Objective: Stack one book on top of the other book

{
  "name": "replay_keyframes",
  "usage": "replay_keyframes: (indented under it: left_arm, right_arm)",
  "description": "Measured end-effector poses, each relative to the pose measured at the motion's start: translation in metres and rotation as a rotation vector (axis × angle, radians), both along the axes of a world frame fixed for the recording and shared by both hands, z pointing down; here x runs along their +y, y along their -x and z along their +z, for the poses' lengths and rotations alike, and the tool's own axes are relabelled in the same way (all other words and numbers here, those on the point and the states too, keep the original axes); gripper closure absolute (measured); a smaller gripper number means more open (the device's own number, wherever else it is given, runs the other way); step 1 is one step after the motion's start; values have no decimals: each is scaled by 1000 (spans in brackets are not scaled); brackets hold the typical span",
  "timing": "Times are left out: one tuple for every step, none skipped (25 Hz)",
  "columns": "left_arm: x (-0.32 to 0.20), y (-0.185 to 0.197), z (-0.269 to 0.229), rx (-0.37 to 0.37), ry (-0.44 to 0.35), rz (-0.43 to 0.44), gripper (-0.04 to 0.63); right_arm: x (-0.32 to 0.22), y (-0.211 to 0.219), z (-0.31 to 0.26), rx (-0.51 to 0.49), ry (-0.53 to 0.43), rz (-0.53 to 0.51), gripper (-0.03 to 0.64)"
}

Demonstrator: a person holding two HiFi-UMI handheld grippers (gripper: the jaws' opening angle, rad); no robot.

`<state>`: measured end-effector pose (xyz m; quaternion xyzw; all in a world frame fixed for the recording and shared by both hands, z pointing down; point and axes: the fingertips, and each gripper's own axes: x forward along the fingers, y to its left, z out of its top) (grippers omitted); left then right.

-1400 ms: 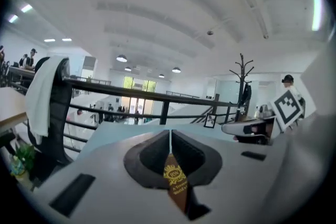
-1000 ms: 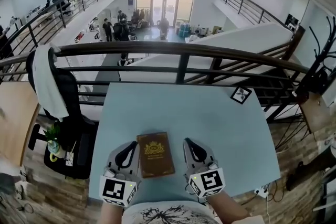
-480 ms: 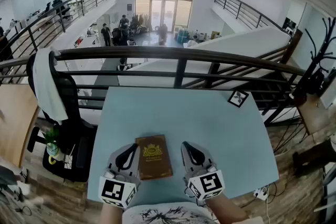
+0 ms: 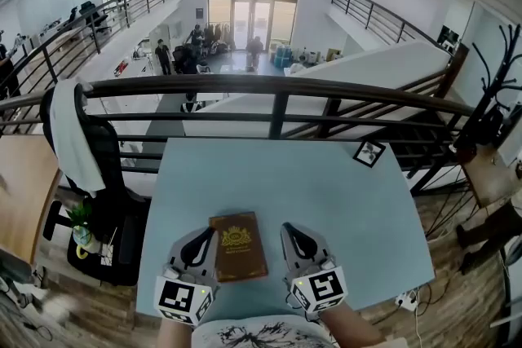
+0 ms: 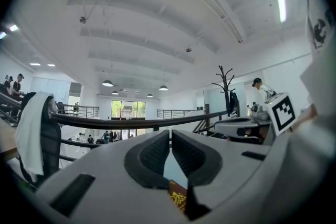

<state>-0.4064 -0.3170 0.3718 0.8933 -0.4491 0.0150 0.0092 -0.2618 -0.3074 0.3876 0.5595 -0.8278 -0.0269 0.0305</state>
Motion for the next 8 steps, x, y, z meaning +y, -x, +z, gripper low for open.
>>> replay_keyframes:
  left_arm:
    - [0,0,2,-1,0,2,578]
    - [-1,0,2,-1,2,3,578]
    - [-1,0,1,1,3,3,578]
    - [-2,0,0,3,4,4,578]
    - [-3,1,-2,4,7,1,578]
    - [-4,2,-4,6,10,-2,578]
    - [-4,2,-6,7,13,-5,578]
    - [-5,3,-8,8,17,-8,578]
  right_arm:
    - [0,0,-1,-2,-2,-1,624]
    - [0,0,-2,-3,-4,-2,624]
    - [0,1,-3,-3,-7,-2,624]
    - [0,2,-5,-3,-8,-3,624]
    - [-1,2,-7,-2,-9,-3,626]
    - [-1,3,-7,-1,-9,-3,624]
    - [-2,3,-8,0,-9,-2,624]
    - [-2,4,-9,1,-10,-2,624]
